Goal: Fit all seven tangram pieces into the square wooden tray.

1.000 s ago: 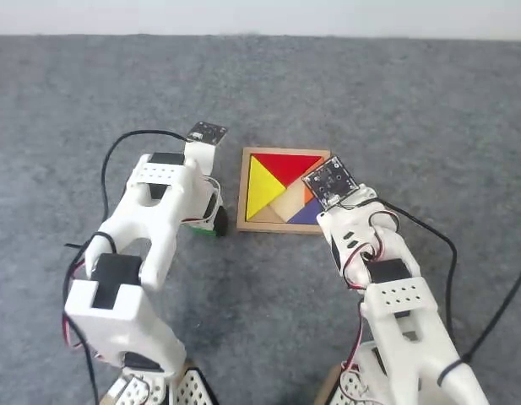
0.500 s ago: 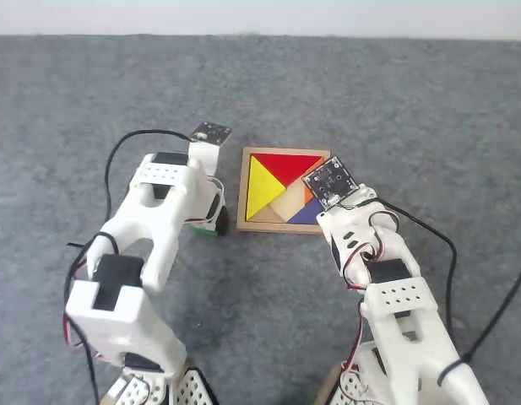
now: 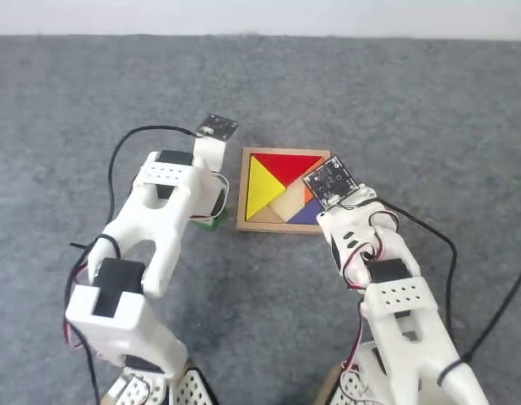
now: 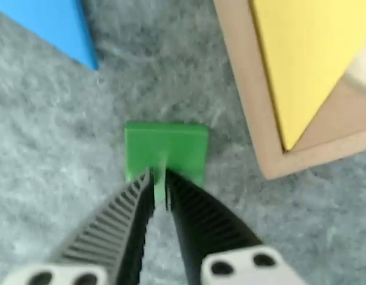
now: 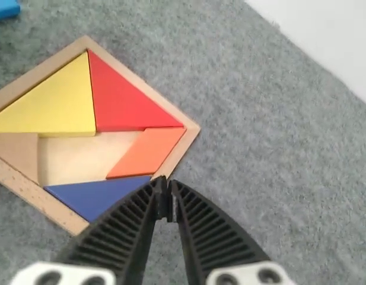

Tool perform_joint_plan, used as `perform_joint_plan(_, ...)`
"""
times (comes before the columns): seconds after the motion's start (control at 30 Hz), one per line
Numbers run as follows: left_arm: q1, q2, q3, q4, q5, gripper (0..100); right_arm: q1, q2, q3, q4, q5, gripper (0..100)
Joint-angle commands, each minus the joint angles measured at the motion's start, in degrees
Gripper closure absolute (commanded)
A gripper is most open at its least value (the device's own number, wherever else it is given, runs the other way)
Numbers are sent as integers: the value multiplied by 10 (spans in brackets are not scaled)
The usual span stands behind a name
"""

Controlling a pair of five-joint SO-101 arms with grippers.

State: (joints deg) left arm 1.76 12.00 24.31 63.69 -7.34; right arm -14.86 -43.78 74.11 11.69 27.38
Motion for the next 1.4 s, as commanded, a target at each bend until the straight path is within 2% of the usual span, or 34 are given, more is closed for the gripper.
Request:
perform_joint_plan(0.0, 5, 1, 5, -11, -5, 955, 1, -18, -3, -12, 7, 991)
perform_joint_plan(0.13, -12, 4, -6, 7, -1, 776, 1, -18, -3, -12, 7, 991)
perform_joint_plan(0.2, -21, 7, -15, 13, -5, 717, 1, -18, -3, -12, 7, 991)
perform_joint_plan(0.37, -19, 8, -18, 15, -41, 717, 1, -18, -3, -13, 7, 991)
perform_joint_plan(0.5, -20, 22, -23, 18, -43, 716, 1, -18, -3, -13, 7, 991)
perform_joint_plan(0.8, -6, 158, -196, 118, -63, 718, 1, -18, -3, -12, 7, 991)
perform_joint_plan(0.9, -5, 156, -196, 118, -68, 735, 1, -18, -3, -12, 7, 991)
perform_joint_plan(1.17, -4, 155, -187, 116, -68, 864, 1, -19, -3, -12, 7, 991)
perform_joint_plan(1.37, -4, 112, -134, 75, -67, 885, 1, -21, -3, -12, 7, 991)
